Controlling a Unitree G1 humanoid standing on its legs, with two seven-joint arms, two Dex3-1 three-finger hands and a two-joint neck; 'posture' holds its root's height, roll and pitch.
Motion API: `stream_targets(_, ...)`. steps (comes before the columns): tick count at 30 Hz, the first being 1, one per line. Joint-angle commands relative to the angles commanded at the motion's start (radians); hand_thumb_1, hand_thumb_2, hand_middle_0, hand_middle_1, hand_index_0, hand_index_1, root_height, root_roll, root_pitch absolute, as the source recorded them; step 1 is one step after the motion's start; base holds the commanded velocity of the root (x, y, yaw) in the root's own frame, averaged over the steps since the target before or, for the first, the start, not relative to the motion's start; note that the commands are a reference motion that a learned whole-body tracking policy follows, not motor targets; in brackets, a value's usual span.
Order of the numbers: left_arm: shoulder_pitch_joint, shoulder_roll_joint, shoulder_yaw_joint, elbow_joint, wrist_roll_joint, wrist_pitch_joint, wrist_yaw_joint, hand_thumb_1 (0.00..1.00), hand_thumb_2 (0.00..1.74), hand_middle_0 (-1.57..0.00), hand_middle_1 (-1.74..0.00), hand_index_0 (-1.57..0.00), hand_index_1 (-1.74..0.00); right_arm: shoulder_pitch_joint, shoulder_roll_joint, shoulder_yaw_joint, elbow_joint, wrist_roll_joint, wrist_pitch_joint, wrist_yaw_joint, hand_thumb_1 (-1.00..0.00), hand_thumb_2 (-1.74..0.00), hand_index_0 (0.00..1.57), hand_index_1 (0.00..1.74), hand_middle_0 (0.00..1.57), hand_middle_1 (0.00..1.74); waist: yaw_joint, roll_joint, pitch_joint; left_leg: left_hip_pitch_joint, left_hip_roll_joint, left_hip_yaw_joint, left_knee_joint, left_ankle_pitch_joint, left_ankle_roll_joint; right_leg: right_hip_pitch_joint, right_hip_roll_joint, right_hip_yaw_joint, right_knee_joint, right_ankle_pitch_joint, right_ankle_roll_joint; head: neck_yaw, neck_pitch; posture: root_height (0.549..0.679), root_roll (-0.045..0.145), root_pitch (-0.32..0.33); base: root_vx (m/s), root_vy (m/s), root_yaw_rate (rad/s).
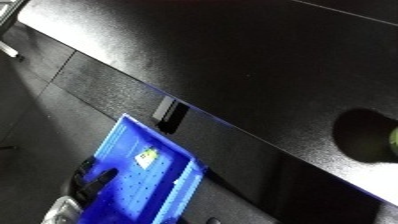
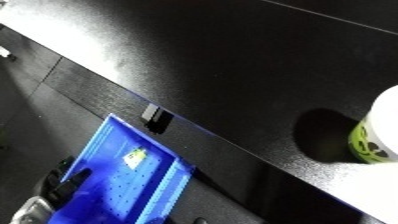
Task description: Pick up the object and place it into the box
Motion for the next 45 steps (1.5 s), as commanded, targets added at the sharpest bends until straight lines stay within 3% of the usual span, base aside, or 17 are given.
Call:
stream_targets(9, -0.018, -0.049, -0.107, -0.015, 0.129, 0.024, -0.028, 0.0, 0.0, 0.0, 0.0, 0.0, 0.0, -0.013, 0.002, 0.001, 0.002, -0.023, 0.003, 0.006, 0.0, 0.0, 0.0, 0.0, 0.0, 0.0, -0.024, -0.001, -0.004, 0.012, 0.019, 0.016, -0.013, 0.005, -0.0035, -0.014, 0.0037, 0.009, -0.002, 0.021, 0.0132, 0.339, -0.004, 0.631, 0.03, -0.033, 0.004, -0.015, -0.117)
stream_targets(15, 0.003, -0.099, -0.146, -0.028, 0.176, -0.023, 0.014, 0.0, 0.0, 0.0, 0.0, 0.0, 0.0, -0.038, -0.002, -0.004, 0.021, -0.056, 0.022, 0.01, 0.0, 0.0, 0.0, 0.0, 0.0, 0.0, -0.031, -0.001, -0.013, 0.003, 0.019, 0.023, 0.024, -0.019, 0.0031, -0.02, 0.0078, 0.02, -0.01, 0.037, 0.0135, 0.528, -0.018, 0.629, 0.029, -0.033, 0.013, 0.003, -0.157)
stream_targets(21, 0.022, -0.137, -0.18, -0.063, 0.192, -0.037, 0.002, 0.0, 0.0, 0.0, 0.0, 0.0, 0.0, -0.056, 0.0, -0.006, 0.041, -0.09, 0.024, 0.024, 0.0, 0.0, 0.0, 0.0, 0.0, 0.0, -0.034, 0.005, -0.019, 0.003, 0.019, 0.032, 0.043, -0.036, 0.0127, -0.025, 0.0138, 0.026, 0.002, 0.038, 0.0119, 0.646, -0.035, 0.628, 0.029, -0.036, 0.013, 0.007, -0.13)
stream_targets(26, 0.031, -0.147, -0.212, -0.088, 0.224, -0.034, -0.002, 0.0, 0.0, 0.0, 0.0, 0.0, 0.0, -0.07, -0.008, 0.003, 0.029, -0.137, 0.004, 0.021, 0.0, 0.0, 0.0, 0.0, 0.0, 0.0, -0.04, 0.012, -0.021, 0.007, 0.02, 0.038, 0.043, -0.04, 0.0153, -0.025, 0.0178, 0.031, 0.001, 0.04, 0.0101, 0.7, -0.06, 0.629, 0.03, -0.035, -0.005, 0.014, -0.103)
stream_targets(30, 0.032, -0.149, -0.225, -0.109, 0.217, -0.016, 0.001, 0.0, 0.0, 0.0, 0.0, 0.0, 0.0, -0.088, -0.022, 0.02, 0.001, -0.188, -0.016, 0.013, 0.0, 0.0, 0.0, 0.0, 0.0, 0.0, -0.045, 0.015, -0.02, 0.009, 0.019, 0.041, 0.043, -0.043, 0.0135, -0.023, 0.0207, 0.034, -0.005, 0.042, 0.0078, 0.715, -0.205, 0.63, 0.034, -0.031, -0.036, 0.025, -0.068)
stream_targets(33, 0.031, -0.158, -0.248, -0.125, 0.205, -0.007, 0.021, 0.0, 0.0, 0.0, 0.0, 0.0, 0.0, -0.095, -0.031, 0.039, -0.019, -0.241, -0.049, 0.001, 0.0, 0.0, 0.0, 0.0, 0.0, 0.0, -0.049, 0.014, -0.015, 0.014, 0.019, 0.037, 0.045, -0.046, 0.0127, -0.016, 0.0189, 0.035, -0.012, 0.047, 0.0082, 0.72, -0.256, 0.631, 0.036, -0.035, -0.018, 0.028, -0.048)
stream_targets(36, 0.035, -0.164, -0.264, -0.129, 0.201, -0.009, 0.031, 0.0, 0.0, 0.0, 0.0, 0.0, 0.0, -0.091, -0.04, 0.06, -0.04, -0.291, -0.096, -0.008, 0.0, 0.0, 0.0, 0.0, 0.0, 0.0, -0.052, 0.013, -0.009, 0.022, 0.02, 0.034, 0.047, -0.051, 0.0159, -0.01, 0.0143, 0.036, -0.011, 0.047, 0.0108, 0.72, -0.26, 0.631, 0.036, -0.041, 0.017, 0.02, -0.055)
stream_targets(40, 0.039, -0.164, -0.258, -0.118, 0.205, -0.015, 0.027, 0.0, 0.0, 0.0, 0.0, 0.0, 0.0, -0.098, -0.065, 0.084, -0.078, -0.332, -0.132, 0.025, 0.0, 0.0, 0.0, 0.0, 0.0, 0.0, -0.055, 0.01, -0.007, 0.023, 0.02, 0.037, 0.042, -0.053, 0.0171, -0.01, 0.0139, 0.037, -0.015, 0.044, 0.0124, 0.706, -0.244, 0.632, 0.037, -0.037, -0.008, 0.009, -0.052)
stream_targets(45, 0.057, -0.136, -0.235, -0.127, 0.218, -0.005, 0.026, 0.0, 0.0, 0.0, 0.0, 0.0, 0.0, -0.072, -0.119, 0.118, -0.26, -0.352, -0.071, 0.097, 0.0, 0.0, 0.0, 0.0, 0.0, 0.0, -0.061, -0.004, -0.006, 0.017, 0.024, 0.039, 0.037, -0.05, 0.0137, -0.009, 0.0166, 0.035, -0.022, 0.042, 0.0121, 0.671, -0.203, 0.633, 0.035, -0.03, -0.024, -0.02, -0.01)
